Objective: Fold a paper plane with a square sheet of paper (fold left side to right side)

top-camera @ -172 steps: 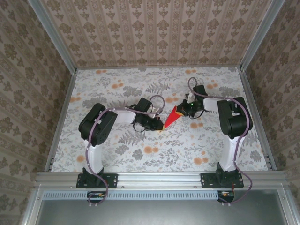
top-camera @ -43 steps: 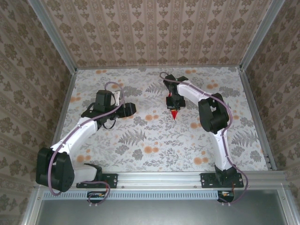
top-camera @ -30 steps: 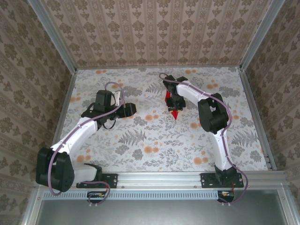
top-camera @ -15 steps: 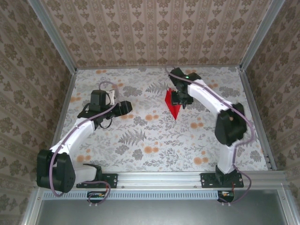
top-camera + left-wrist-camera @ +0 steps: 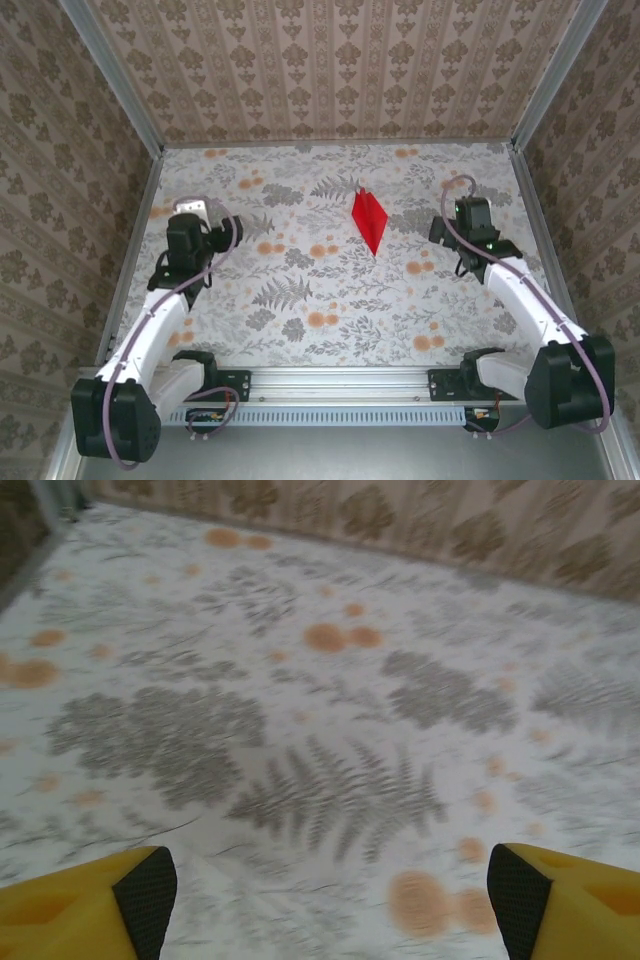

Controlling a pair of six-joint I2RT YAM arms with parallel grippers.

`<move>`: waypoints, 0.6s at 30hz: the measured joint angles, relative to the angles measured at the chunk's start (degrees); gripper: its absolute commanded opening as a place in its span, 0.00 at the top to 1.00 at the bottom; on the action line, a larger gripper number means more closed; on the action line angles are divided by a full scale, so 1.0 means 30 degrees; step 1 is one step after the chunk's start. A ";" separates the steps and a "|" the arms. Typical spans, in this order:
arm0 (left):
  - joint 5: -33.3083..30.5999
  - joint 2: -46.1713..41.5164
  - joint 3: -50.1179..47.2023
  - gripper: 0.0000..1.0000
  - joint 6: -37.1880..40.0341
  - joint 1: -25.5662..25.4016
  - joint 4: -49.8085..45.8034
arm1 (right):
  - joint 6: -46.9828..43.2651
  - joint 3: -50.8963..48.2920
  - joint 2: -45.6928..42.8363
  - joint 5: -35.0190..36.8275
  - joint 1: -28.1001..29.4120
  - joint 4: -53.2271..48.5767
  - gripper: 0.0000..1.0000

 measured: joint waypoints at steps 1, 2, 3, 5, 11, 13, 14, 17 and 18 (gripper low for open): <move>-0.0576 0.0073 -0.0685 0.14 0.0634 0.0102 0.0525 | -0.0313 -0.0889 0.0022 0.0204 -0.0160 0.1035 0.00; -0.1020 0.0233 -0.1224 0.14 0.1137 0.0255 0.0918 | -0.0576 -0.1661 0.0109 0.0386 -0.0328 0.2025 0.00; -0.1268 0.0444 -0.1596 0.14 0.1508 0.0459 0.1217 | -0.0809 -0.2208 0.0277 0.0481 -0.0481 0.2929 0.00; -0.1457 0.1093 -0.2164 0.13 0.2273 0.1013 0.1974 | -0.1311 -0.3075 0.0969 0.0546 -0.0794 0.5202 0.00; -0.0685 0.3322 -0.3424 0.13 0.3665 0.1960 0.5493 | -0.2965 -0.4539 0.3337 0.0080 -0.1129 1.1293 0.00; -0.0095 0.4160 -0.3687 0.13 0.3963 0.2135 0.6630 | -0.3453 -0.4619 0.3847 -0.0270 -0.1209 1.2939 0.00; 0.0233 0.4575 -0.3738 0.12 0.4160 0.2237 0.7184 | -0.3665 -0.4590 0.4109 -0.0605 -0.1268 1.3639 0.00; 0.1166 0.5537 -0.3810 0.11 0.4612 0.2484 0.9056 | -0.3934 -0.4597 0.5042 -0.1523 -0.1399 1.5766 0.00; 0.1457 0.5792 -0.3825 0.11 0.4750 0.2557 0.9683 | -0.4007 -0.4597 0.5515 -0.1800 -0.1413 1.6546 0.00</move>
